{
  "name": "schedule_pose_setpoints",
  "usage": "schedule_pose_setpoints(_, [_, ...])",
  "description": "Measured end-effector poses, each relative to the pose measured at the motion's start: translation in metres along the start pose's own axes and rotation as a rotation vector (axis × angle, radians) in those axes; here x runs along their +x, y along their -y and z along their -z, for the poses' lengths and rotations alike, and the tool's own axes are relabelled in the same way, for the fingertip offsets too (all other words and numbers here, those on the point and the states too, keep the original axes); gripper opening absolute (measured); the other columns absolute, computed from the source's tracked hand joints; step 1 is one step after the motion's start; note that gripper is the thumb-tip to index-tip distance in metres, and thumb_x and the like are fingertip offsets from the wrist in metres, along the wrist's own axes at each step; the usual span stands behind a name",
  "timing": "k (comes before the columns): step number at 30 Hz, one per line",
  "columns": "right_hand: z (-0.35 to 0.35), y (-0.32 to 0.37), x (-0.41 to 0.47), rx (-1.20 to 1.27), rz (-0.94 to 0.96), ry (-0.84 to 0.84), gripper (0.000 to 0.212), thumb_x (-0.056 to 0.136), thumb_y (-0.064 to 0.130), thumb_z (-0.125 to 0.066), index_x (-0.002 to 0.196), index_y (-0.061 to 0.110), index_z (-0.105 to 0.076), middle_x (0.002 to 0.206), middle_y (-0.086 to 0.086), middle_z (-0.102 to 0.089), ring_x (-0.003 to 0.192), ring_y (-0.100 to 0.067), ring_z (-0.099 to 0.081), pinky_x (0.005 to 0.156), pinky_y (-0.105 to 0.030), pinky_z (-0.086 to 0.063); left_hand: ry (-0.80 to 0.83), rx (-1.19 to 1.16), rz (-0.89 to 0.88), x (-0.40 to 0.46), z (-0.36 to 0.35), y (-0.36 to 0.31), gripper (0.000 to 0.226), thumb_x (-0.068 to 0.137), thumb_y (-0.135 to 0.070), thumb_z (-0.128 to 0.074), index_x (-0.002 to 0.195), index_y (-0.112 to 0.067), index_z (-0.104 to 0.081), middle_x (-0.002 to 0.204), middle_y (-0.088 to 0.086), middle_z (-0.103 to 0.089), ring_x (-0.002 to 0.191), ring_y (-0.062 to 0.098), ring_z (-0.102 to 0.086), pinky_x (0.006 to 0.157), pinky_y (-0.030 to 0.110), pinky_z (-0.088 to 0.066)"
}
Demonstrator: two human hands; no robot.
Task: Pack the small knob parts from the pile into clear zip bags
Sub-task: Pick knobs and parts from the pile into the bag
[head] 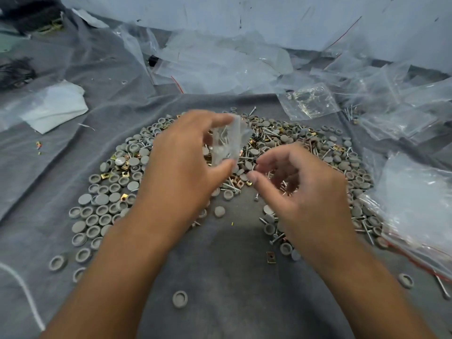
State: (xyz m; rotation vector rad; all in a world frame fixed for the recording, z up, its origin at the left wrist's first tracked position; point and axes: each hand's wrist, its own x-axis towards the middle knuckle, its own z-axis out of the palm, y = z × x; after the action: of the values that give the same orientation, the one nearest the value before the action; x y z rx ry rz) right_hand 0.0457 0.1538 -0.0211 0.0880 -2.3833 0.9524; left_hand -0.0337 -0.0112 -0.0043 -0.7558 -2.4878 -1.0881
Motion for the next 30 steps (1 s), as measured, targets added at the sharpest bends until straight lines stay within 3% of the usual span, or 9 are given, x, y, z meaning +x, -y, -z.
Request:
schedule_pose_setpoints(3, [-0.022, 0.002, -0.01, -0.19, -0.089, 0.375, 0.021, 0.088, 0.048, -0.07, 0.105, 0.038, -0.063, 0.1, 0.023, -0.06, 0.096, 0.002, -0.055, 0.087, -0.027, -0.052, -0.103, -0.036, 0.047, 0.003, 0.01, 0.006, 0.057, 0.074, -0.024, -0.087, 0.126, -0.027, -0.065, 0.109, -0.019, -0.059, 0.086, -0.01, -0.056, 0.077, 0.003, -0.04])
schedule_pose_setpoints(6, [-0.041, 0.004, -0.011, -0.24, -0.123, 0.529, 0.029, 0.09, 0.051, -0.067, 0.116, 0.038, -0.06, 0.111, 0.02, -0.053, 0.107, -0.005, -0.05, 0.096, -0.032, -0.048, -0.153, -0.024, 0.05, 0.004, 0.014, 0.007, 0.057, 0.076, -0.025, -0.086, 0.129, -0.025, -0.064, 0.117, -0.015, -0.062, 0.089, -0.002, -0.059, 0.082, 0.01, -0.045])
schedule_pose_setpoints(8, [-0.047, 0.004, -0.009, -0.233, -0.121, 0.537, 0.022, 0.092, 0.043, -0.068, 0.111, 0.035, -0.061, 0.107, 0.018, -0.052, 0.104, -0.007, -0.051, 0.093, -0.033, -0.049, -0.159, -0.022, 0.039, 0.004, 0.015, 0.006, 0.057, 0.077, -0.024, -0.085, 0.13, -0.024, -0.063, 0.122, -0.014, -0.062, 0.093, 0.002, -0.06, 0.085, 0.017, -0.049])
schedule_pose_setpoints(10, [-0.049, 0.002, -0.009, -0.196, -0.118, 0.524, 0.014, 0.094, 0.032, -0.069, 0.106, 0.031, -0.062, 0.103, 0.015, -0.055, 0.1, -0.009, -0.054, 0.09, -0.037, -0.051, -0.154, -0.015, 0.036, 0.004, 0.016, 0.007, 0.057, 0.078, -0.025, -0.084, 0.131, -0.024, -0.063, 0.121, -0.016, -0.061, 0.092, 0.001, -0.059, 0.084, 0.013, -0.047])
schedule_pose_setpoints(15, [-0.054, 0.004, -0.008, -0.211, -0.022, 0.546, 0.03, 0.103, 0.028, -0.055, 0.133, 0.029, -0.06, 0.118, 0.007, -0.049, 0.109, -0.014, -0.052, 0.093, -0.037, -0.05, -0.154, 0.001, 0.033, 0.004, 0.014, 0.008, 0.057, 0.076, -0.026, -0.085, 0.129, -0.024, -0.064, 0.115, -0.019, -0.058, 0.088, -0.007, -0.056, 0.08, 0.0, -0.037])
schedule_pose_setpoints(23, [-0.056, 0.009, -0.011, -0.327, -0.011, 0.522, 0.011, 0.101, 0.031, -0.048, 0.107, 0.025, -0.054, 0.105, 0.006, -0.048, 0.098, -0.017, -0.049, 0.085, -0.038, -0.049, -0.13, -0.036, 0.016, 0.003, 0.013, 0.009, 0.055, 0.076, -0.02, -0.085, 0.127, -0.022, -0.065, 0.116, -0.016, -0.06, 0.092, 0.001, -0.057, 0.081, 0.006, -0.042])
schedule_pose_setpoints(30, [-0.048, 0.001, -0.007, -0.134, -0.109, 0.482, 0.007, 0.095, 0.025, -0.063, 0.101, 0.025, -0.059, 0.098, 0.011, -0.052, 0.09, -0.011, -0.052, 0.084, -0.036, -0.049, -0.105, -0.025, 0.009, 0.002, 0.011, 0.008, 0.054, 0.077, -0.021, -0.084, 0.127, -0.024, -0.065, 0.116, -0.017, -0.06, 0.091, 0.0, -0.056, 0.082, 0.011, -0.045])
